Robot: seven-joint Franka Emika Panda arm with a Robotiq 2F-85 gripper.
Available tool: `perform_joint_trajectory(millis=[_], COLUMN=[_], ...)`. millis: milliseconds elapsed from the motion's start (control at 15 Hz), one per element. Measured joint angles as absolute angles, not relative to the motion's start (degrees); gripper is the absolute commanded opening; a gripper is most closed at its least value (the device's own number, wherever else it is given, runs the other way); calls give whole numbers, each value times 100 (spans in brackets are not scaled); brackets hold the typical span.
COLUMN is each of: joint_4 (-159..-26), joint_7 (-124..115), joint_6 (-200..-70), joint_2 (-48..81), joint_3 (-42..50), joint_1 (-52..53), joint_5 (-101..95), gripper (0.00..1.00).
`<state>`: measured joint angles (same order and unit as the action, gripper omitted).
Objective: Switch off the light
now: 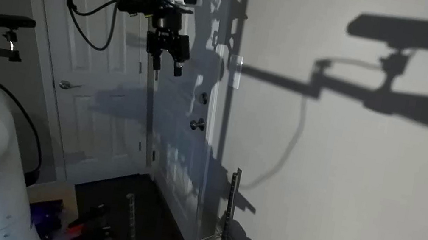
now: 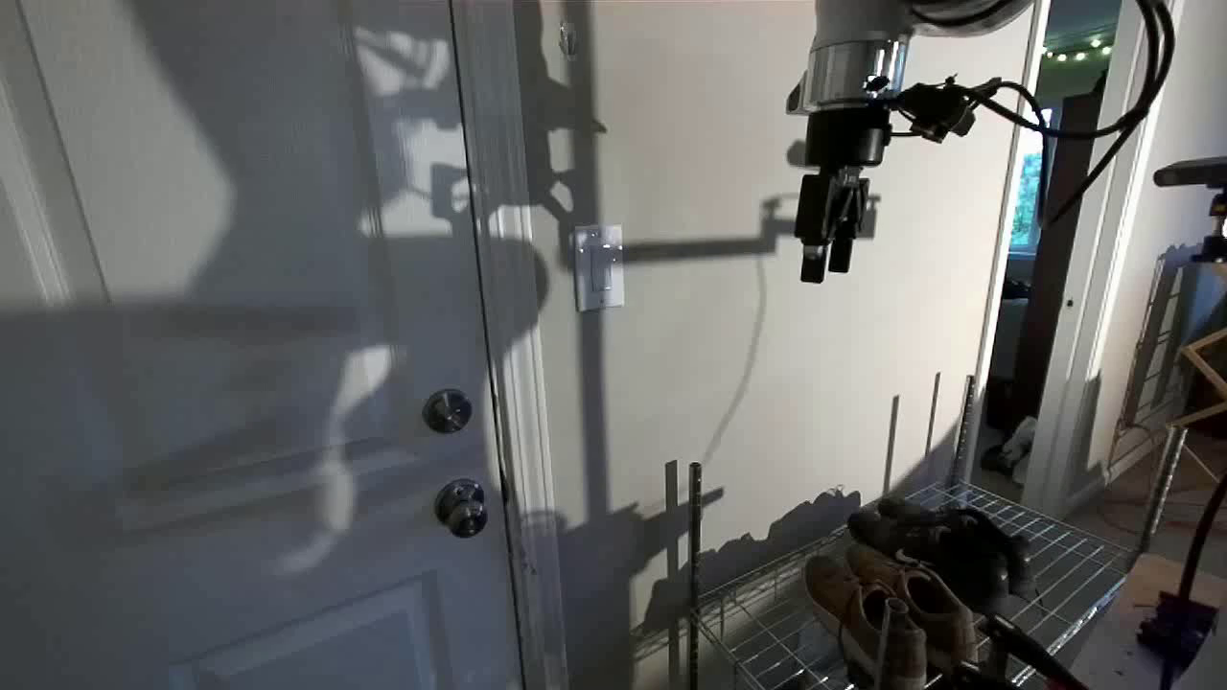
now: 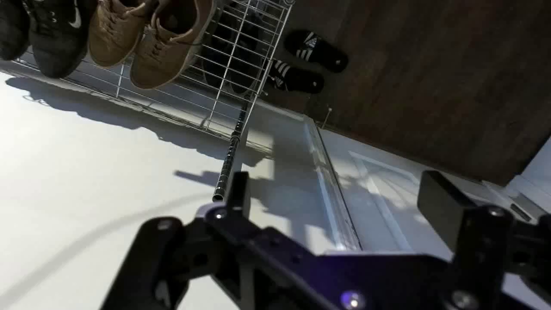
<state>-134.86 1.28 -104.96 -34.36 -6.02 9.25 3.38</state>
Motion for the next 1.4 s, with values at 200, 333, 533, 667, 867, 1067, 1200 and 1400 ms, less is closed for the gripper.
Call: perform_joint_trajectory(millis=[200, 333, 533, 667, 867, 1067, 1200, 1400], joint_4=[-13486, -13486, -13486, -13486, -13486, -13486, -13486, -13487], joint_7=[128, 128, 128, 128, 128, 128, 128, 128], joint_6=[-10496, -10496, -10496, -10496, -10496, -10496, -10496, -10514], joint_2=[-3436, -3436, -3436, -3436, -3436, -3436, -3436, -3426], joint_3=[-602, -601, -602, -602, -602, -602, -602, -597], joint_1=[925, 925, 925, 925, 925, 925, 925, 924], joint_5=[338, 338, 338, 338, 338, 338, 338, 338], gripper=[100, 100, 100, 100, 100, 92, 67, 46])
